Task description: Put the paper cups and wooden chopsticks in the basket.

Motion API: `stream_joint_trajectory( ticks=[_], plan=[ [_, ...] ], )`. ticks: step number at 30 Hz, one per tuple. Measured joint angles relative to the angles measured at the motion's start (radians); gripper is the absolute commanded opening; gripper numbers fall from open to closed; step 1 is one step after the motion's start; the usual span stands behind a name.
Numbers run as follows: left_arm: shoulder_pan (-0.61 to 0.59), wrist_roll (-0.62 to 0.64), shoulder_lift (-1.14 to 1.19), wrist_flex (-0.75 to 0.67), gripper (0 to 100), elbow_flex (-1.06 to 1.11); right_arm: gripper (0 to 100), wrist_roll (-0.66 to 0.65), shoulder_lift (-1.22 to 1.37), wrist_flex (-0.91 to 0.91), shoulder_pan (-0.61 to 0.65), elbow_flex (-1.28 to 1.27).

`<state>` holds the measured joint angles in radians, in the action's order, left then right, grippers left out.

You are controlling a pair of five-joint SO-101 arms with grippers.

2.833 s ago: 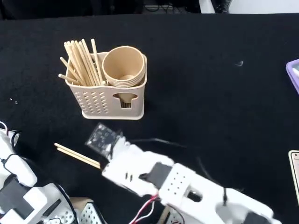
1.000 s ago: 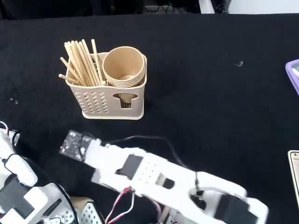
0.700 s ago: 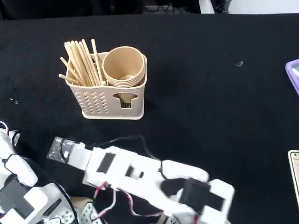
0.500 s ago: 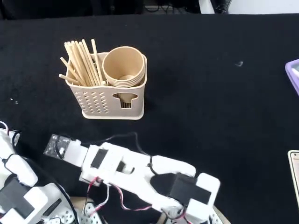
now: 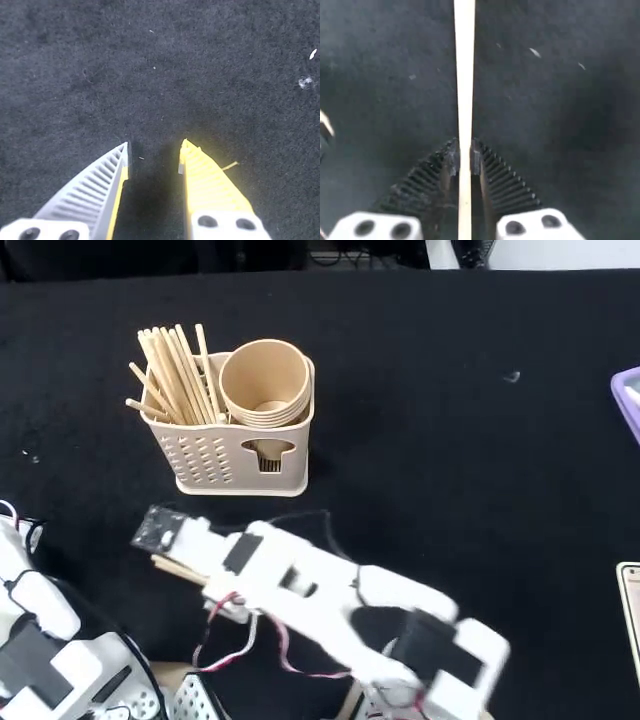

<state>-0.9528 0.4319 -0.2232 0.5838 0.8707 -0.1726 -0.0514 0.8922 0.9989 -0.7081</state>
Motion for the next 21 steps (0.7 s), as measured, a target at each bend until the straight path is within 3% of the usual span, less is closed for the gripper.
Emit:
stream_joint_trajectory(
  ticks=[14, 17, 21],
  plan=[
    [0.000, 0.000, 0.000, 0.000, 17, 0.000, 1.0, -0.023, -0.741, 0.087, -0.157, -0.072],
    [0.000, 0.000, 0.000, 0.000, 17, 0.000, 1.1, -0.021, -0.864, -0.014, -0.170, -0.035],
    [0.000, 0.000, 0.000, 0.000, 17, 0.000, 1.1, 0.017, -0.908, -0.296, -0.166, -0.031]
  ],
)
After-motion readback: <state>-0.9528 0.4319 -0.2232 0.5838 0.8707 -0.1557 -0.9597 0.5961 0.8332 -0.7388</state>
